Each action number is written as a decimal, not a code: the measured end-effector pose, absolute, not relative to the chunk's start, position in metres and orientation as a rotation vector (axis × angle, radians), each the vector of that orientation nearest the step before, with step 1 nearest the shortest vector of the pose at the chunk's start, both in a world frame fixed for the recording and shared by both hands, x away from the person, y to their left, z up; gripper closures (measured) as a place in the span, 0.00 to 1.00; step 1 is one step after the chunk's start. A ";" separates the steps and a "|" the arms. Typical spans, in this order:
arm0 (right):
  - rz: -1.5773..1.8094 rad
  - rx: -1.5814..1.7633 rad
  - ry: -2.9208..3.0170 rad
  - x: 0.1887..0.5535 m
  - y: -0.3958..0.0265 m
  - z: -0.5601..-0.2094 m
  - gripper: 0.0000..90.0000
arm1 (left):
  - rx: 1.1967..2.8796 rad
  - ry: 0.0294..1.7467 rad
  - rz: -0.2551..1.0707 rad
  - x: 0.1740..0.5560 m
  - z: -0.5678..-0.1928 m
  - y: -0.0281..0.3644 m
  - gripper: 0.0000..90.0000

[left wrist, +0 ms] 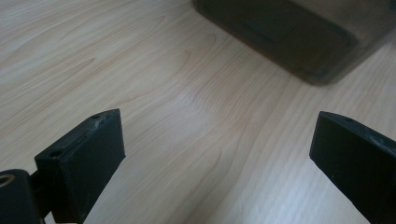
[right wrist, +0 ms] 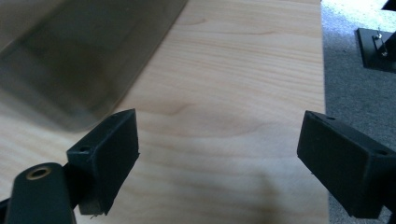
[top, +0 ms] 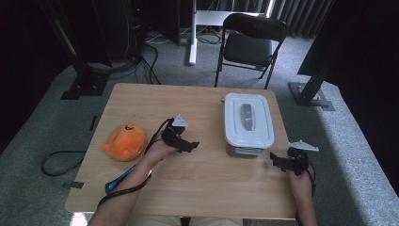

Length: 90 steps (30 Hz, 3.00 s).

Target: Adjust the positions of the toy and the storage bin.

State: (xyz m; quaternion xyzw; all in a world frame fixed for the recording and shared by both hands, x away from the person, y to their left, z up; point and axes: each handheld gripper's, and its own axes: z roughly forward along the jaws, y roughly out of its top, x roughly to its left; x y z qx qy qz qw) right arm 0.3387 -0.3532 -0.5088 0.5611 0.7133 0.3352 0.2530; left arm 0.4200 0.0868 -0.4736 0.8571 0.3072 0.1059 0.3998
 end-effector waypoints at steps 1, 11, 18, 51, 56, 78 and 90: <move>0.919 1.532 1.931 0.341 -0.355 -0.509 0.14 | 2.172 0.775 0.264 0.422 -0.475 0.083 0.04; 0.928 1.570 1.877 0.367 -0.364 -0.506 0.14 | 2.190 0.797 0.267 0.443 -0.490 0.047 0.04; 0.929 1.567 1.872 0.385 -0.355 -0.508 0.14 | 2.189 0.797 0.274 0.456 -0.494 0.024 0.04; 1.044 1.521 1.922 0.403 -0.337 -0.505 0.26 | 2.183 0.791 0.296 0.457 -0.482 -0.005 0.04; 1.056 1.504 1.931 0.397 -0.331 -0.507 0.27 | 2.193 0.789 0.298 0.451 -0.481 0.000 0.04; 1.081 1.421 2.028 0.380 -0.304 -0.506 0.28 | 2.229 0.780 0.320 0.425 -0.480 0.027 0.04; 1.117 1.382 2.043 0.358 -0.293 -0.506 0.28 | 2.254 0.764 0.292 0.409 -0.485 0.040 0.04</move>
